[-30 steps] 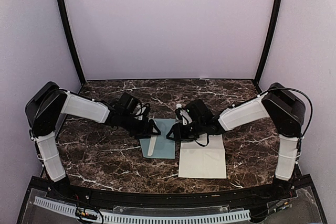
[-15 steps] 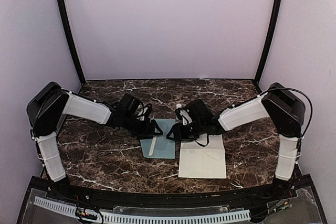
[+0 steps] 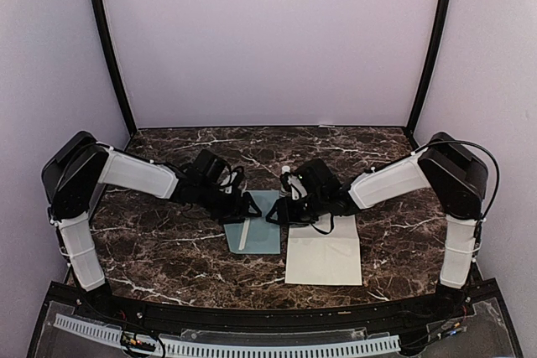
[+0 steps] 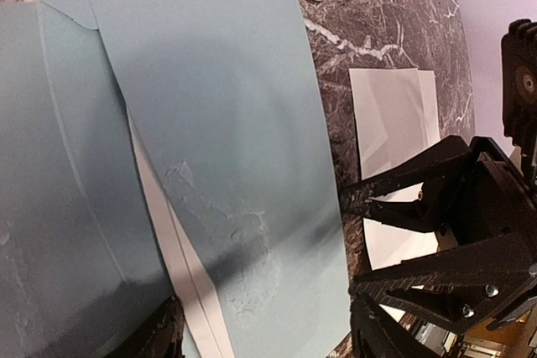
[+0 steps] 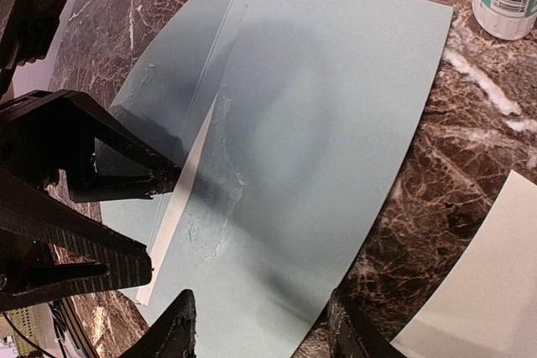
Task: Place the letter into the envelope and seal it
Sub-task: Place the letter in the envelope.
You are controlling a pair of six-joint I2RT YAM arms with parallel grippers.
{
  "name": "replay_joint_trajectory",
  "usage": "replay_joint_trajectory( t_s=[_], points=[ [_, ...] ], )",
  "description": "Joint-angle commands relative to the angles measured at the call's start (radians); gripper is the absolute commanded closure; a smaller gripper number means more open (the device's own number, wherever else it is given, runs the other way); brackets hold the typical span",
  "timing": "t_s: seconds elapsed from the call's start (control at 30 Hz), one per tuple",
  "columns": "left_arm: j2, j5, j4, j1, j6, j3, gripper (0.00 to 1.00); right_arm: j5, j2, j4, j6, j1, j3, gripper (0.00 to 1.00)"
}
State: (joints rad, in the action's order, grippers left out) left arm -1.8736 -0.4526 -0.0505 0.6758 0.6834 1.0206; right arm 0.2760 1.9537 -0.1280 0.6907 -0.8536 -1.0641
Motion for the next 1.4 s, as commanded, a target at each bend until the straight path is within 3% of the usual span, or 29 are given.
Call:
replay_joint_trajectory(
  t_s=[0.0, 0.83, 1.37],
  points=[
    [0.061, 0.012, 0.079, 0.011, -0.005, -0.023, 0.33, -0.007, 0.014, -0.026, 0.005, 0.001, -0.005, 0.5],
    [0.201, -0.032, 0.069, 0.075, 0.116, -0.192, 0.31, 0.004, -0.035, -0.034, 0.022, -0.01, 0.052, 0.5],
    [0.184, -0.055, 0.054, 0.093, 0.133, -0.188, 0.31, 0.033, -0.098, -0.044, 0.06, -0.04, 0.131, 0.5]
  ],
)
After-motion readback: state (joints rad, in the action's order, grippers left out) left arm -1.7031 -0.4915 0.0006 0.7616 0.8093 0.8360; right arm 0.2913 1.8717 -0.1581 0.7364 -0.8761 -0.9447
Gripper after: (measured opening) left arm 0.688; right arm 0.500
